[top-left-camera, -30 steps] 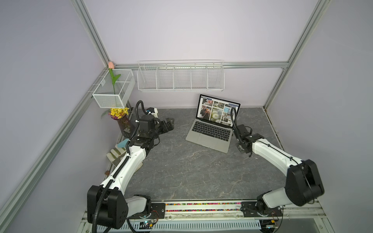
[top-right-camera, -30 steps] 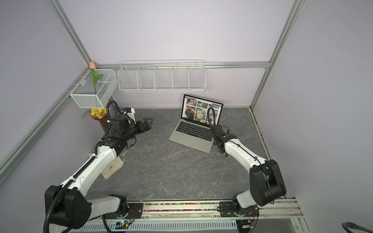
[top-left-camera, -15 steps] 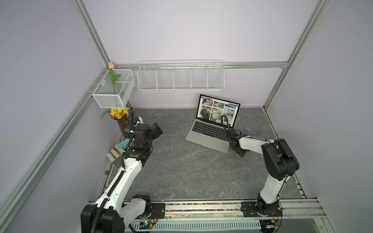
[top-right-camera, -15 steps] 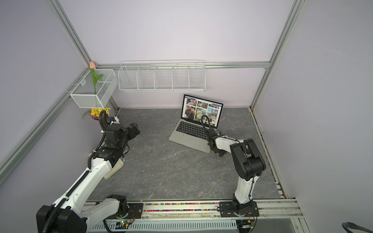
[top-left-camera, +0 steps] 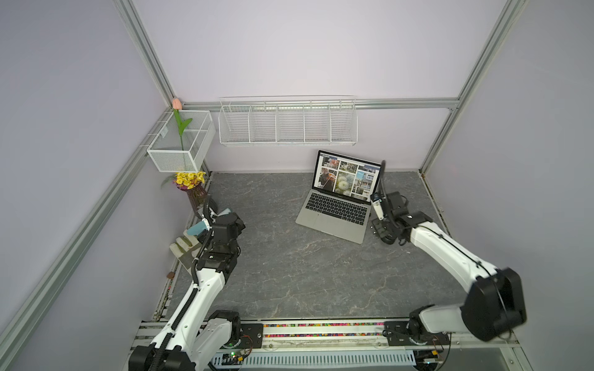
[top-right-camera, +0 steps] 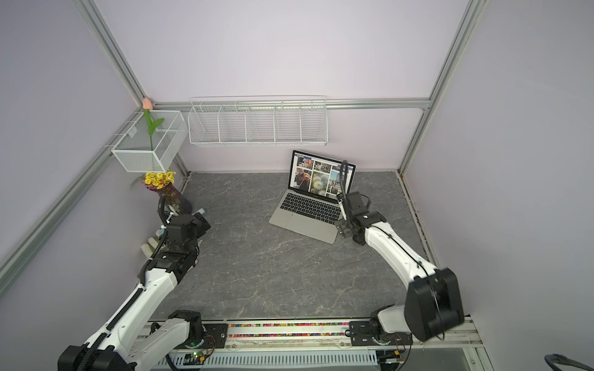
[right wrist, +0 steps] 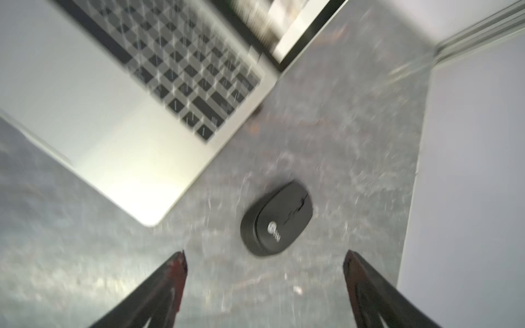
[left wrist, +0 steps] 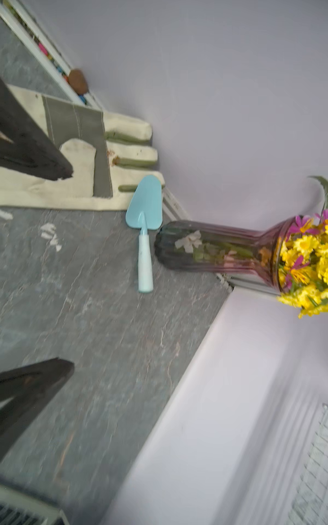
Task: Insert the wireless mouse receiver into the laptop
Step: Reset both arms
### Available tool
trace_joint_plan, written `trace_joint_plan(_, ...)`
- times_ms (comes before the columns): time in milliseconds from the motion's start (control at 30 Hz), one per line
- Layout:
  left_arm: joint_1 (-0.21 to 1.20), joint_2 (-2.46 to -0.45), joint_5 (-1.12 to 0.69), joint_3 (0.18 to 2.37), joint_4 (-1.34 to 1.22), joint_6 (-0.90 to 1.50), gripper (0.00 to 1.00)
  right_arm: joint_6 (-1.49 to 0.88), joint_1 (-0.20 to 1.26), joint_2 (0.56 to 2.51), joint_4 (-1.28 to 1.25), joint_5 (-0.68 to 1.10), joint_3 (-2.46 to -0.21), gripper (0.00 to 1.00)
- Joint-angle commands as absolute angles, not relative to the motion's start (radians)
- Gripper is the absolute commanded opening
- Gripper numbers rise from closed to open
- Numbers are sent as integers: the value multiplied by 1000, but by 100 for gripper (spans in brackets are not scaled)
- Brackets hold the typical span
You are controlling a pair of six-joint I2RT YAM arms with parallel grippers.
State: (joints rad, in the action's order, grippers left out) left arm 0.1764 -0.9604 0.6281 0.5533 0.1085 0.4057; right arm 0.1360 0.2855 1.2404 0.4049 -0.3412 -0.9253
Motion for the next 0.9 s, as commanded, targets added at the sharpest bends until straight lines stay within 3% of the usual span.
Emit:
trace_joint_plan(0, 170, -1009, 704, 450, -119, 243, 99, 29, 155, 1130, -24, -253, -662, 89)
trace_joint_plan(133, 169, -1154, 622, 366, -396, 107, 99, -58, -19, 1123, -444, -174, -414, 89)
trace_joint_plan(233, 166, -1237, 540, 445, -349, 98, 99, -83, -84, 1229, -556, -80, -379, 89)
trace_joint_plan(333, 163, -1329, 468, 470, -472, 75, 99, -98, -91, 1350, -713, 1, -370, 89)
trace_joint_plan(400, 163, -1379, 447, 495, -513, 51, 99, -51, -87, 1373, -677, 24, -407, 89)
trace_joint_plan(500, 163, -1409, 448, 504, -547, 19, 99, -31, -90, 1452, -818, 47, -383, 89)
trace_joint_plan(567, 160, -1429, 426, 433, -713, -10, 99, 23, -64, 1506, -915, 96, -354, 89)
trace_joint_plan(633, 147, -1497, 388, 370, -908, -22, 99, 34, -27, 1562, -982, 17, -352, 89)
trace_joint_plan(700, 137, -1522, 425, 378, -886, 13, 99, 18, -21, 1525, -862, -50, -382, 89)
trace_joint_plan(867, 115, -1522, 414, 416, -815, 42, 99, 29, -5, 1542, -907, -84, -374, 89)
